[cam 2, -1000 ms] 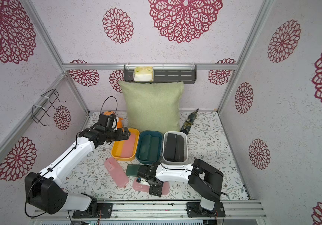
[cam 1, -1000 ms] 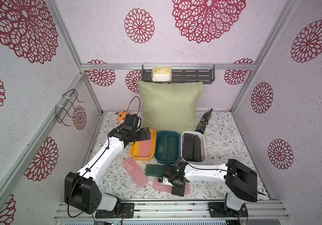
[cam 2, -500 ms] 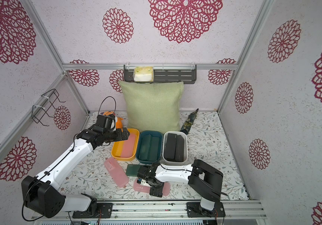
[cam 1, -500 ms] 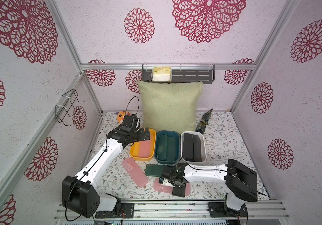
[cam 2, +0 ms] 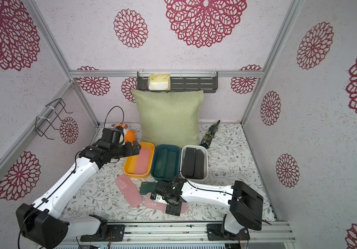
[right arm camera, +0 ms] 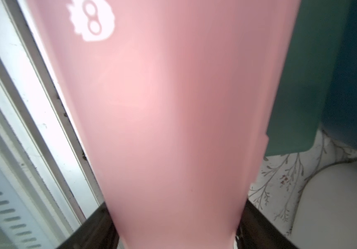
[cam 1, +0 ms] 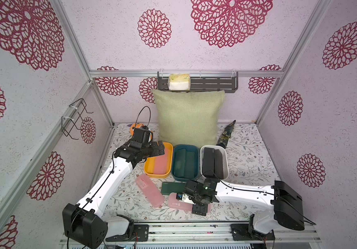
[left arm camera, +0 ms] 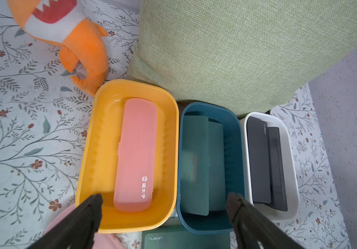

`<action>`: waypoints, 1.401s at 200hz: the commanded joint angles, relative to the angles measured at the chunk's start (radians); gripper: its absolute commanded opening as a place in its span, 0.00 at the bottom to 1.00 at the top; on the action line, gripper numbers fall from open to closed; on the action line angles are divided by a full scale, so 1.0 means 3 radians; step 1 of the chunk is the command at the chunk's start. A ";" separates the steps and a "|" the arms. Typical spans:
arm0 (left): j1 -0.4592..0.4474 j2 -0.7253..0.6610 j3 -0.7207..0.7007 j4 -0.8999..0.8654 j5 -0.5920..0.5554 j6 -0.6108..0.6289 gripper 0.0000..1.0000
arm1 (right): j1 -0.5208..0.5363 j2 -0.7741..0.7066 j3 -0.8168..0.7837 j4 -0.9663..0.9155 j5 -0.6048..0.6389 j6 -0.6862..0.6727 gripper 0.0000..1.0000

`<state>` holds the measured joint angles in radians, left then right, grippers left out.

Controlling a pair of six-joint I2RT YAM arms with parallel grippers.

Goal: Place the pencil cases by color into the storage box
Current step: Pick up the pencil case from the center of the board, then place the pencil case at the storage box.

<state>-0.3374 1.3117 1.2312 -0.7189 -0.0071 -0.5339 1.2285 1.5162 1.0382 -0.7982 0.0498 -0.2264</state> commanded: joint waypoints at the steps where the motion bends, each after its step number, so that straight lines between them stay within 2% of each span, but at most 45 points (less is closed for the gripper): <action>1: 0.0074 -0.0081 -0.0048 -0.0044 -0.0172 -0.0094 0.97 | -0.0009 -0.0224 0.0123 0.0235 -0.0049 -0.0050 0.46; 51: 0.0383 -0.0285 -0.0246 -0.0059 -0.0317 -0.0379 0.97 | -0.0214 -0.0366 0.0293 0.1050 -0.0056 0.0204 0.45; 109: 0.0782 -0.0615 -0.0540 -0.0041 -0.0304 -0.0542 0.97 | -0.0451 -0.0007 0.0568 0.1607 -0.0056 0.0730 0.43; 151: 0.0886 -0.0684 -0.0612 -0.0041 -0.0264 -0.0550 0.97 | -0.0529 0.0235 0.0791 0.1932 -0.0165 0.1073 0.43; 234: 0.1085 -0.0782 -0.0658 -0.0023 -0.0166 -0.0562 0.97 | -0.0667 0.0711 0.1023 0.3043 -0.0186 0.2121 0.43; 280: 0.1123 -0.0853 -0.0760 0.0096 -0.0038 -0.0671 0.97 | -0.0723 0.1074 0.1295 0.3050 -0.0177 0.2471 0.45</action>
<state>-0.0078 1.0771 1.0302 -0.7223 -0.0540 -0.7094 1.0264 1.8168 1.3708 0.0502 -0.0040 0.4179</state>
